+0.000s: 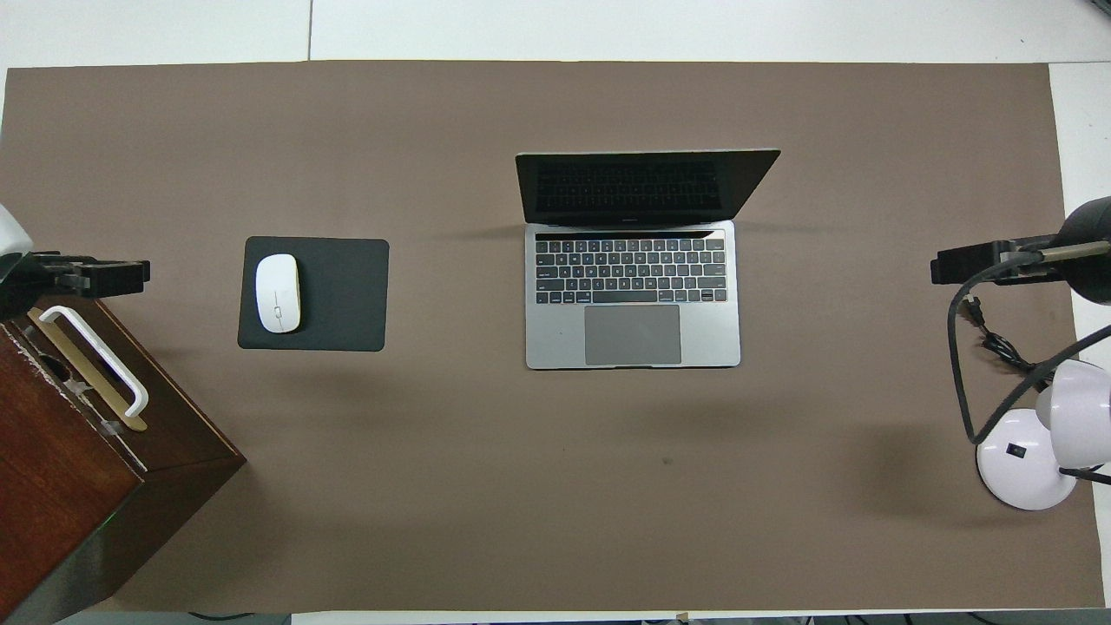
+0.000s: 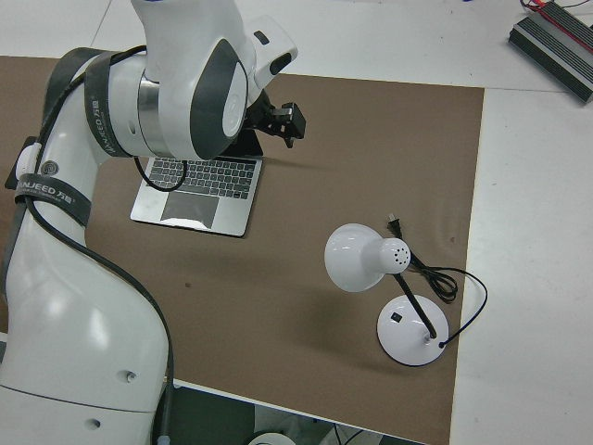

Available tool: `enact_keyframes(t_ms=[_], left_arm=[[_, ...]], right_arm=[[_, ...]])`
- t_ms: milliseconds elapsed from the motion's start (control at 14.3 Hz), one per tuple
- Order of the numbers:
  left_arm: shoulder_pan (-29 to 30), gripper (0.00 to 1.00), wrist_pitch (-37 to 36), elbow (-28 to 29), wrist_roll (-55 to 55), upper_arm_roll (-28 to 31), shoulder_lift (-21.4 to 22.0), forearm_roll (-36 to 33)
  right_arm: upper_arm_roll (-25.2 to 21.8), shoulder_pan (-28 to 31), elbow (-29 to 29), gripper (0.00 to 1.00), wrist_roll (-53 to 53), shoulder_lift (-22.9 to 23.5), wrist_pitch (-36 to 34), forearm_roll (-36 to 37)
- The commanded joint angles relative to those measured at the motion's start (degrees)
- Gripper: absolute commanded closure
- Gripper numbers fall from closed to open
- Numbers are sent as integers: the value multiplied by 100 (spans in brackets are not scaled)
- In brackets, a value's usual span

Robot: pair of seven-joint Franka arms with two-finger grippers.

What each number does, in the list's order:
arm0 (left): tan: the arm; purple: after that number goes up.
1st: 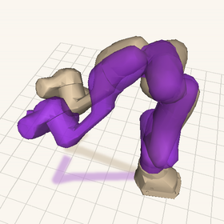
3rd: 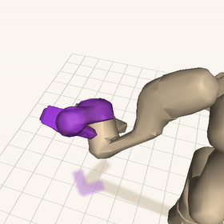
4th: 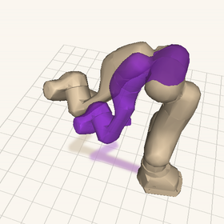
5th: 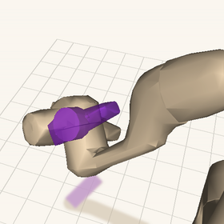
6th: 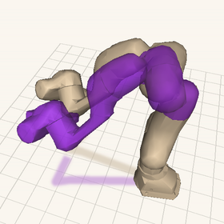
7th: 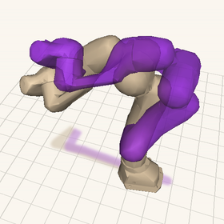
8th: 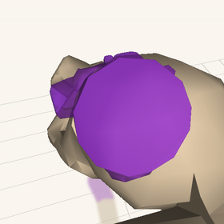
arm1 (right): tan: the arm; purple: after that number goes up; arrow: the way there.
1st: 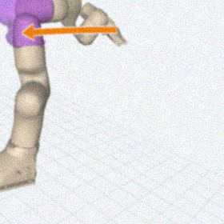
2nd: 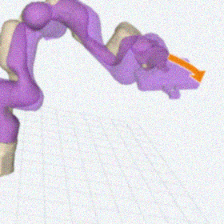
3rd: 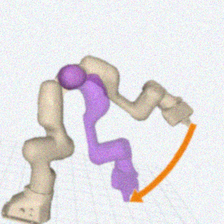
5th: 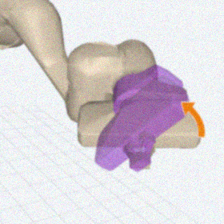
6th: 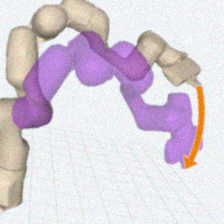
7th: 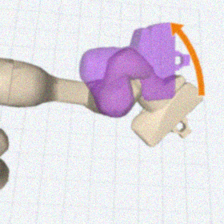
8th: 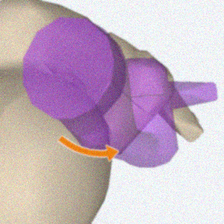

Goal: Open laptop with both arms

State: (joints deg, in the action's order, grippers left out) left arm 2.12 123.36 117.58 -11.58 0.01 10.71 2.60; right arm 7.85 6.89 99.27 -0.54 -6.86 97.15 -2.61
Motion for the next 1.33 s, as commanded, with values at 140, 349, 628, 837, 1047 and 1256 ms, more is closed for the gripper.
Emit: enact_keyframes(t_ms=[140,349,628,837,1047,1256], left_arm=[[70,0,-856,-901,1166,-71,-253,-75],[87,0,-1681,-1569,1166,-62,-516,-67],[140,0,-2596,-2019,1166,-62,-631,-49],[158,0,-3211,-2439,1166,-62,-762,-66],[158,0,-3301,-2582,1166,-62,-798,-75],[149,0,-3275,-2573,1386,-71,-790,-93]], right_arm=[[32,14,-426,0,-383,238,-232,173],[32,15,-417,0,-1042,238,-135,340],[32,6,-408,0,-1098,247,-3,402],[32,-249,-408,0,-632,325,76,401],[32,-249,-408,0,-596,344,68,402],[32,-197,-408,0,-543,344,-160,314]])
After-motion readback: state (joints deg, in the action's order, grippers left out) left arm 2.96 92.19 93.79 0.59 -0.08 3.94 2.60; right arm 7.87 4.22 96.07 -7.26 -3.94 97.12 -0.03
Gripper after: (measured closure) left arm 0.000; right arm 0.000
